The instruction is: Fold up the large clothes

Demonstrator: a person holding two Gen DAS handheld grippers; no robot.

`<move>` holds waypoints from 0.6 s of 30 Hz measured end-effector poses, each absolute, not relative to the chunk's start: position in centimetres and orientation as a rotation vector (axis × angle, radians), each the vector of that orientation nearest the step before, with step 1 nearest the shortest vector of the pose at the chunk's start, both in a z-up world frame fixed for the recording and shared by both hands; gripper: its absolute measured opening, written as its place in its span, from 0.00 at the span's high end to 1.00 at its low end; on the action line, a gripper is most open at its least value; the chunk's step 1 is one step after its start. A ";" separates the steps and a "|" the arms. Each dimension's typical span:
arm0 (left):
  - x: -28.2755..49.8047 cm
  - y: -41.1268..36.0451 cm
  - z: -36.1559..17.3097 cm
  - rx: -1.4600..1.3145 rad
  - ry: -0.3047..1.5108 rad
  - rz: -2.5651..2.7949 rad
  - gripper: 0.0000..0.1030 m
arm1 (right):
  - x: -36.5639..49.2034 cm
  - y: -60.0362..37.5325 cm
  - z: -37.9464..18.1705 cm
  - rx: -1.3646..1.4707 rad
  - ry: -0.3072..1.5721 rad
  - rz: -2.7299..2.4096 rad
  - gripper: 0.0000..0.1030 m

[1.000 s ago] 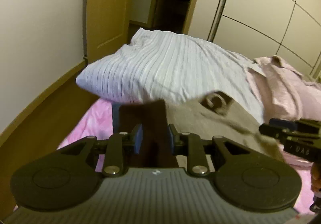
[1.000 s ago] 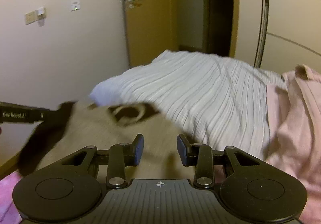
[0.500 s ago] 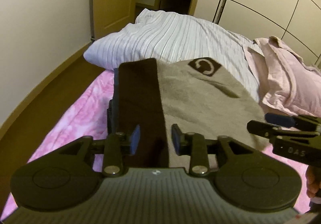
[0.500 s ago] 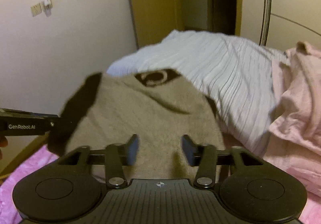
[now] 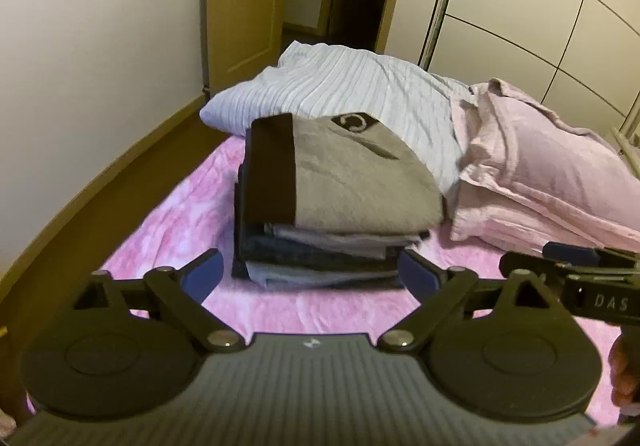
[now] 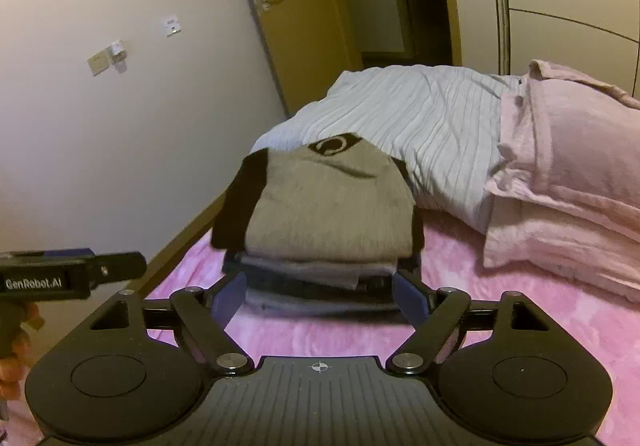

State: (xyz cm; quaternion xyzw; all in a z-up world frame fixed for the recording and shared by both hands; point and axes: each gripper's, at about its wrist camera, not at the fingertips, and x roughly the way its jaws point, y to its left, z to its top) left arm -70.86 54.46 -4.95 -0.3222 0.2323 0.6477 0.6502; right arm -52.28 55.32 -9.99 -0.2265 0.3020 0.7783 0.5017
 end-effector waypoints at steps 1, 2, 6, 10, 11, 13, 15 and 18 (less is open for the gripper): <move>-70.8 53.5 -4.6 -0.743 0.522 1.472 0.05 | -52.1 54.2 -9.5 -0.550 0.732 1.887 0.25; -70.6 52.3 -4.1 -0.753 0.510 1.474 0.03 | -52.0 53.2 -9.1 -0.553 0.732 1.891 0.24; -69.4 47.5 -2.4 -0.693 0.501 1.520 0.01 | -51.4 49.6 -7.6 -0.577 0.749 1.902 0.24; -68.2 43.8 -1.3 -0.664 0.531 1.499 0.01 | -51.0 46.5 -6.3 -0.614 0.766 1.925 0.24; -68.0 43.0 -1.1 -0.667 0.534 1.504 0.01 | -50.8 46.0 -6.1 -0.620 0.771 1.934 0.24; -67.6 41.5 -0.9 -0.691 0.544 1.507 0.01 | -50.7 44.7 -5.7 -0.627 0.770 1.947 0.24; -67.2 40.5 -0.7 -0.710 0.543 1.496 0.01 | -50.6 43.5 -5.4 -0.639 0.755 1.951 0.24; -66.5 39.2 -0.7 -0.716 0.550 1.490 0.01 | -50.4 42.2 -5.3 -0.650 0.754 1.966 0.24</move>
